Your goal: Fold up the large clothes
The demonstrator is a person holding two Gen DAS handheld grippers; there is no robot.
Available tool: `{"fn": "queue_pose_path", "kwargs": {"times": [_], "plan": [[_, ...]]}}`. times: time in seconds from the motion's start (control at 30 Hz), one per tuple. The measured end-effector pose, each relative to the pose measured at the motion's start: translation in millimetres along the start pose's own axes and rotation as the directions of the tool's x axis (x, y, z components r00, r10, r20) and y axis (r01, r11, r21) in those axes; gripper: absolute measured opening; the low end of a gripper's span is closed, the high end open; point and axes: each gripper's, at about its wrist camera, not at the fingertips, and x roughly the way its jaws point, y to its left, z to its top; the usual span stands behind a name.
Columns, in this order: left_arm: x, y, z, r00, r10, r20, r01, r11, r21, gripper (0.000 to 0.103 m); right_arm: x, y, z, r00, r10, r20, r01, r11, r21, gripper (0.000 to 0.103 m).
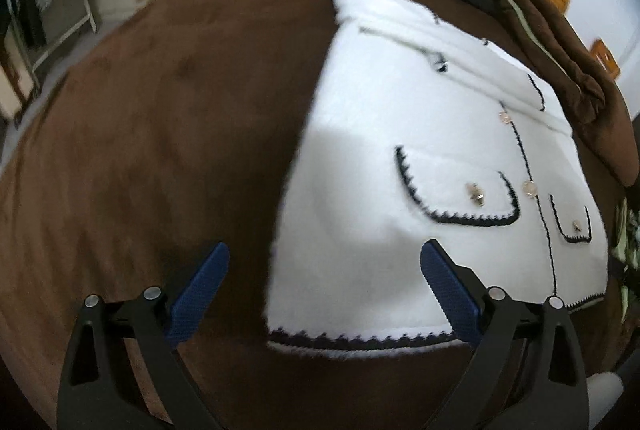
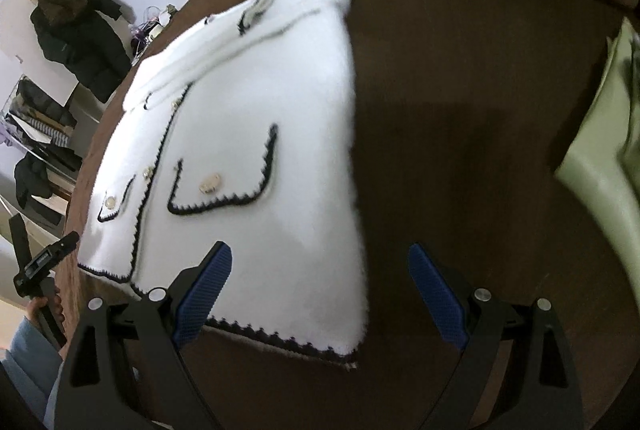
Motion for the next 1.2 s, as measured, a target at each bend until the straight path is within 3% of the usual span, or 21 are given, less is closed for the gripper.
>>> {"fn": "queue_pose_path", "kwargs": {"times": [0.13,0.27,0.43,0.67,0.83,0.93,1.0,1.03,1.07,1.1,1.13,1.2], "plan": [[14,10,-10,0.999,-0.046,-0.025,0.044,0.997,-0.068,0.094,12,-8,-7,1.000,0.017,0.002,-0.017,1.000,0.021,0.089],[20,12,-13,0.998,-0.066,-0.025,0.063,0.994,-0.087,0.094,13,-6,-10,0.999,0.034,0.028,-0.035,0.999,0.029,0.096],[22,8,-9,0.987,-0.160,-0.029,0.154,0.978,-0.139,0.094,16,-1,-8,0.999,0.026,0.033,-0.027,0.999,0.035,0.097],[31,-19,-6,0.983,-0.176,-0.053,0.170,0.980,-0.106,0.094,24,18,-4,0.999,0.053,-0.007,-0.053,0.999,-0.005,0.097],[32,-23,-6,0.982,-0.183,-0.048,0.175,0.975,-0.139,0.094,30,31,-2,1.000,0.007,-0.016,-0.007,0.999,-0.053,0.097],[32,-32,-5,0.976,-0.207,-0.063,0.198,0.971,-0.131,0.086,31,33,1,0.998,-0.065,-0.014,0.064,0.996,-0.066,0.077],[34,-47,-7,0.980,-0.175,-0.091,0.169,0.983,-0.072,0.064,29,33,1,0.993,-0.120,-0.020,0.118,0.990,-0.079,0.057],[35,-54,-7,0.984,-0.148,-0.096,0.145,0.989,-0.037,0.058,27,32,2,0.993,-0.120,-0.017,0.118,0.990,-0.075,0.051],[35,-60,-8,0.989,-0.112,-0.098,0.112,0.994,-0.004,0.049,25,30,2,0.993,-0.116,-0.016,0.115,0.991,-0.063,0.033],[36,-64,-8,0.992,-0.083,-0.097,0.085,0.996,0.018,0.047,24,25,3,0.996,-0.087,-0.019,0.086,0.995,-0.040,0.016],[35,-65,-8,0.993,-0.076,-0.094,0.079,0.997,0.021,0.046,22,20,4,0.999,-0.047,-0.018,0.047,0.999,-0.014,0.015],[32,-59,-6,0.992,-0.095,-0.087,0.094,0.995,-0.019,0.027,20,19,4,1.000,-0.024,-0.008,0.024,1.000,-0.007,0.012]]}}
